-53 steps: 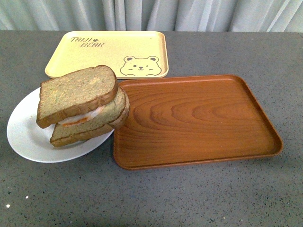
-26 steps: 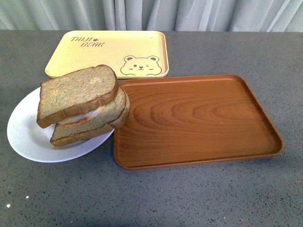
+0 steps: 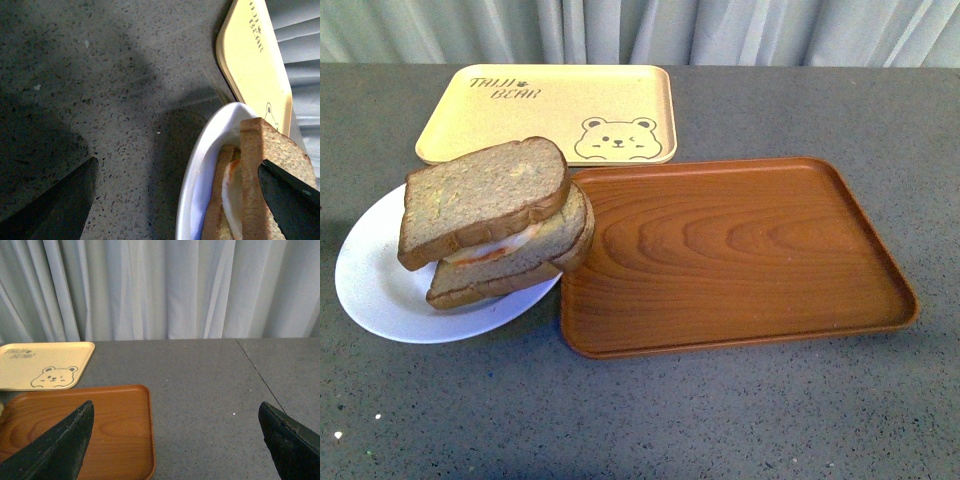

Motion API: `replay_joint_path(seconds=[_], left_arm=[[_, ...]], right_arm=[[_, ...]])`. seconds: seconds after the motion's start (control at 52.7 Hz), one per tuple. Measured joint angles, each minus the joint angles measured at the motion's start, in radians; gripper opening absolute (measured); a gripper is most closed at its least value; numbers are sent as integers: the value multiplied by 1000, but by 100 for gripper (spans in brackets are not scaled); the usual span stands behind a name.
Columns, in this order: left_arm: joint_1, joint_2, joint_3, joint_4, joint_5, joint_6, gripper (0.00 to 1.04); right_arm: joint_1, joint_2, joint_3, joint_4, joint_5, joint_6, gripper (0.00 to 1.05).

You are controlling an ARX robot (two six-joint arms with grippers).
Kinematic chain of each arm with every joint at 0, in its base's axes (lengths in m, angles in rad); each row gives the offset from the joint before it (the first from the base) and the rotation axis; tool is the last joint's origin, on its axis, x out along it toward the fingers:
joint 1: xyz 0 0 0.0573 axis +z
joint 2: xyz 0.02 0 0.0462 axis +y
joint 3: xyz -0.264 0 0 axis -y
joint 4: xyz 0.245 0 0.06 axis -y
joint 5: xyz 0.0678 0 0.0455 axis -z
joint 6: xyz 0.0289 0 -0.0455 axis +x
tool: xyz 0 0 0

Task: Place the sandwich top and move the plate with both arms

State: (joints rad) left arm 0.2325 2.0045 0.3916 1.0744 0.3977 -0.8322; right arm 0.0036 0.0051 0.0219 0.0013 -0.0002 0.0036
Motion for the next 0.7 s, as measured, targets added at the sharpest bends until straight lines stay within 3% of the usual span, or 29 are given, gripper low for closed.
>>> replay_joint_path(seconds=[0.418,0.702], left_arm=[[-92,110,26,121,-85,-183,95],[-136,150,27,144,-84,-256,47]], right_arm=[[0,0,0,0,0,0,96],[0,0,0,0,0,0,96]])
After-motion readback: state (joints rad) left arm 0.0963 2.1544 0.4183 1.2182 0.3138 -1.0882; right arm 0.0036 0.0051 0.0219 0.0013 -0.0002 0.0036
